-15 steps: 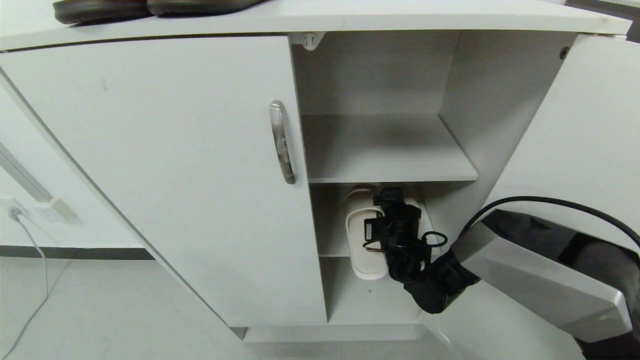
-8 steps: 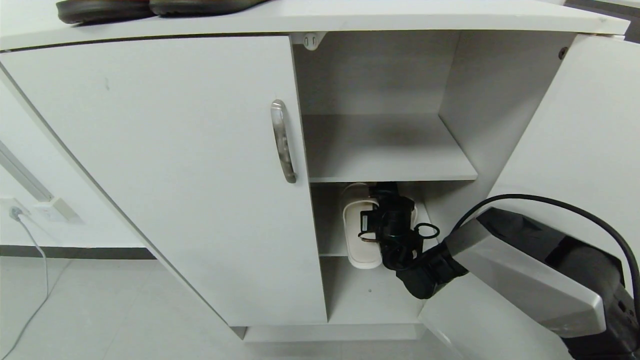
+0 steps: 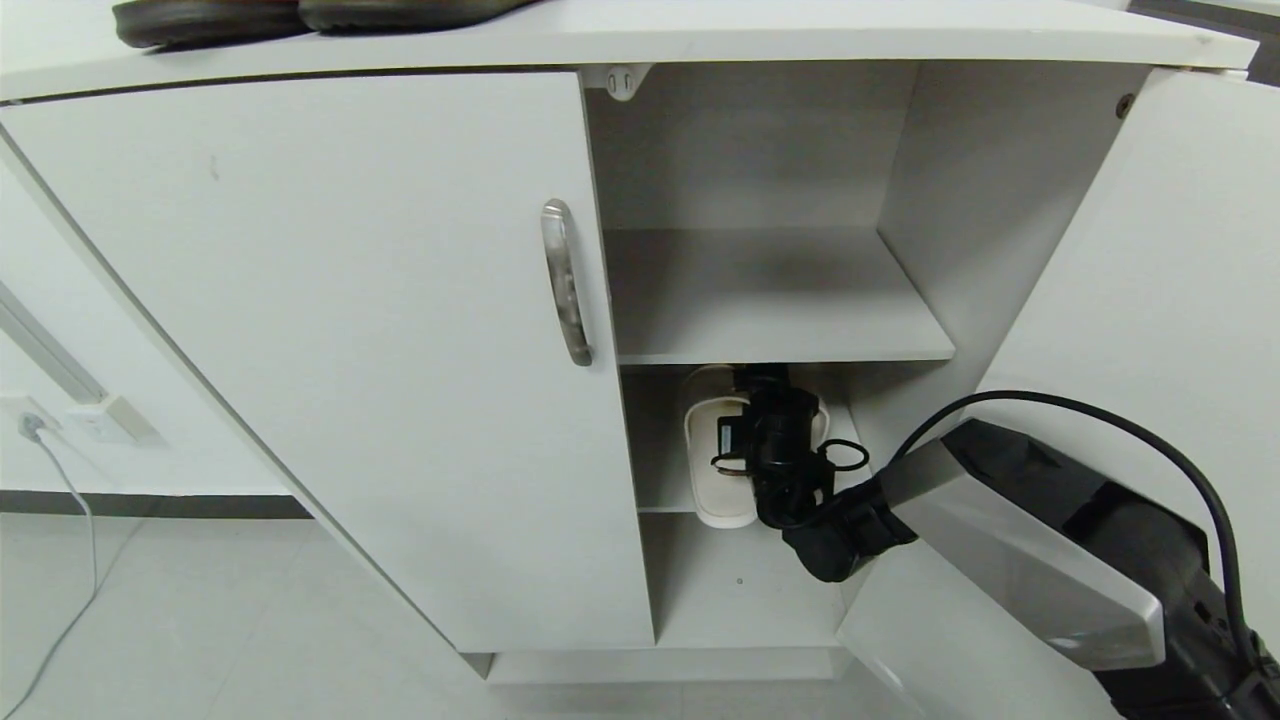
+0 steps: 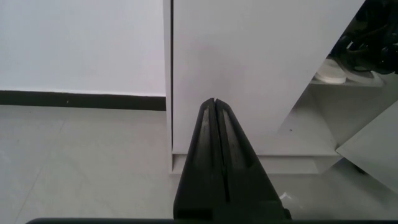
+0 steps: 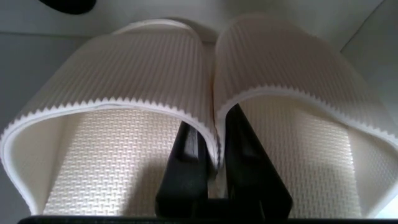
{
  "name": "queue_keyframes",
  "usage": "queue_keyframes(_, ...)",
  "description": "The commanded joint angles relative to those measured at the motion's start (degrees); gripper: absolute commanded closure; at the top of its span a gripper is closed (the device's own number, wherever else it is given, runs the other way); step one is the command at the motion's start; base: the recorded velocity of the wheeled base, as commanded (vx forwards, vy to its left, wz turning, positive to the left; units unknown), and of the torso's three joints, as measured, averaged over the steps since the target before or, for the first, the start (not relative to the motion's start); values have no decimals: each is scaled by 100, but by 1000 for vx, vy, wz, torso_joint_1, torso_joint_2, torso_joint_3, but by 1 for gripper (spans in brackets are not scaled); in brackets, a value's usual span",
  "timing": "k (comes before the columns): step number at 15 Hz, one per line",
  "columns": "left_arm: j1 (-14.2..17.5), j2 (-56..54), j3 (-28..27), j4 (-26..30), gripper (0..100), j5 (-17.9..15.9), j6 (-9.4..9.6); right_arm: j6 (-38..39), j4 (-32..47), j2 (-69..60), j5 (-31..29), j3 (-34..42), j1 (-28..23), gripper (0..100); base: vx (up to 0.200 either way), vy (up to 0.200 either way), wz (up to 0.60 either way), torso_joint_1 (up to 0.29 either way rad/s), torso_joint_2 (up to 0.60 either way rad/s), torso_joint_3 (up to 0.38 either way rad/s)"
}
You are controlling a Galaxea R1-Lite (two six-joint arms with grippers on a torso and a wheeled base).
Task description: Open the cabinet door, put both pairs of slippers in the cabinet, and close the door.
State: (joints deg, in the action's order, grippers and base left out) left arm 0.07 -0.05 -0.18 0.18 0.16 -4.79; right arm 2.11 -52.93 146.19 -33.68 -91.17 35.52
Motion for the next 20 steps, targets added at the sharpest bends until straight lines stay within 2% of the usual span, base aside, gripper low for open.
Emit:
queue_keyframes(1, 1, 5, 1, -1, 100, 2, -4, 0, -7, 94, 2, -67, -28, 100, 0, 0, 0, 0, 0, 0)
queue_keyframes(11, 1, 5, 1, -1, 100, 2, -13, 9, -7, 182, 2, -76, -37, 100, 0, 0, 0, 0, 0, 0)
queue_keyframes(12, 1, 5, 1, -1, 100, 2, -13, 9, -7, 182, 2, -67, -37, 0, 0, 0, 0, 0, 0, 0)
queue_keyframes(17, 1, 5, 1, -1, 100, 2, -13, 9, -51, -12, -68, 249, 16, 0, 0, 0, 0, 0, 0, 0)
queue_keyframes(19, 1, 5, 1, -1, 100, 2, -13, 9, -182, -249, -86, 601, 121, 0, 0, 0, 0, 0, 0, 0)
queue_keyframes(20, 1, 5, 1, -1, 100, 2, -4, 0, -288, -556, -103, 1058, 209, 0, 0, 0, 0, 0, 0, 0)
